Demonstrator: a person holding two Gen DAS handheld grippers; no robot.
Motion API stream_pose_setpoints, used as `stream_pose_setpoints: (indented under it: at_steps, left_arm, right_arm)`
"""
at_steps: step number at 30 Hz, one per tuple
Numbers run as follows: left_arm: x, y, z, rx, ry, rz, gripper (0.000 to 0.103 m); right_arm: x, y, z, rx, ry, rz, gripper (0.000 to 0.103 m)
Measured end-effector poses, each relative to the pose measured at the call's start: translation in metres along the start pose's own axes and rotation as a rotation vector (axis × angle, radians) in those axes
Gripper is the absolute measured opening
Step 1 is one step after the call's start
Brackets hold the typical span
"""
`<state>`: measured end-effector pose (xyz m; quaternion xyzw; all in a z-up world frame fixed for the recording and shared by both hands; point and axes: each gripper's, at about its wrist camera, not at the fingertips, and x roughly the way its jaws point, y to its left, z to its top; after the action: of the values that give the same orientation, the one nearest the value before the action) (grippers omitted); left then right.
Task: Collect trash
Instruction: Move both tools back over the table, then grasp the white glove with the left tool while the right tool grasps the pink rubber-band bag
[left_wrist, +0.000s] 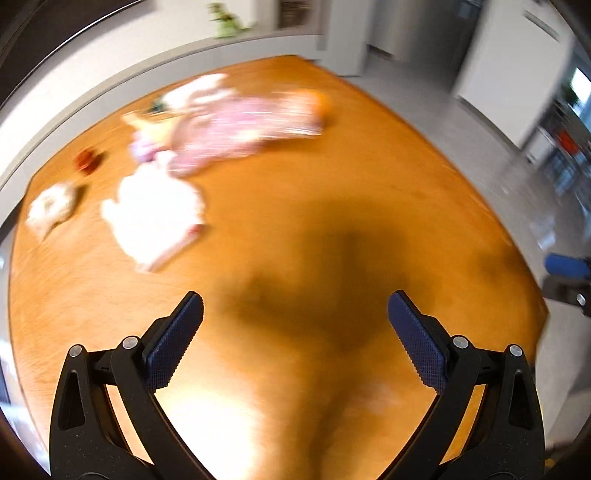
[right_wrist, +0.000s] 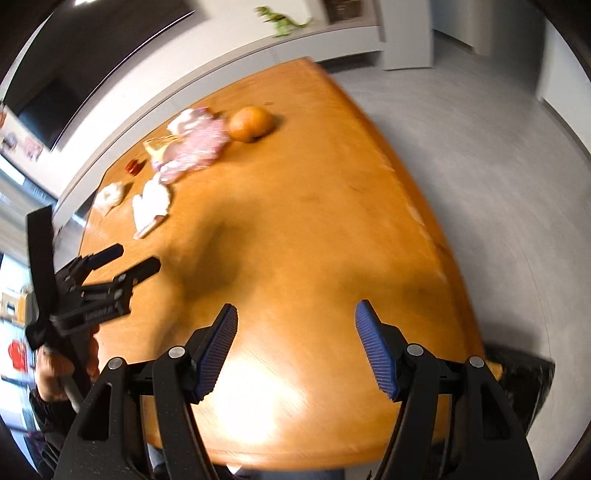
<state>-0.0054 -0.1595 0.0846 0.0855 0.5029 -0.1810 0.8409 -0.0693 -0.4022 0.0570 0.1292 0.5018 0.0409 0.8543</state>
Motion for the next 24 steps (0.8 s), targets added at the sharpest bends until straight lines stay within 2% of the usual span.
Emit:
stream_pose_setpoints:
  at_steps: [8,14,17,19,21,22,24]
  left_arm:
    - [0.047,0.1,0.045,-0.146,0.031,0.112,0.097]
    - [0.084,0.135,0.069,-0.162,0.083,0.126,0.097]
    - [0.09,0.14,0.072,-0.134,0.078,0.097,0.086]
    - [0.087,0.14,0.074,-0.107,0.067,0.084,0.073]
    - [0.081,0.141,0.075,-0.089,0.065,0.072,0.05]
    - [0.079,0.142,0.074,-0.08,0.066,0.064,0.044]
    - [0.077,0.145,0.073,-0.058,0.07,0.039,0.024]
  right_arm:
    - [0.05,0.076,0.077,-0.095,0.046,0.071,0.067]
    - [0.077,0.131,0.123,-0.147,0.057,0.136,0.067]
    - [0.091,0.163,0.146,-0.199,0.061,0.149,0.067]
    - [0.105,0.181,0.161,-0.234,0.066,0.132,0.067]
    - [0.118,0.192,0.174,-0.265,0.073,0.099,0.067]
    - [0.129,0.197,0.182,-0.278,0.077,0.069,0.067]
    - [0.15,0.2,0.193,-0.292,0.091,0.009,0.067]
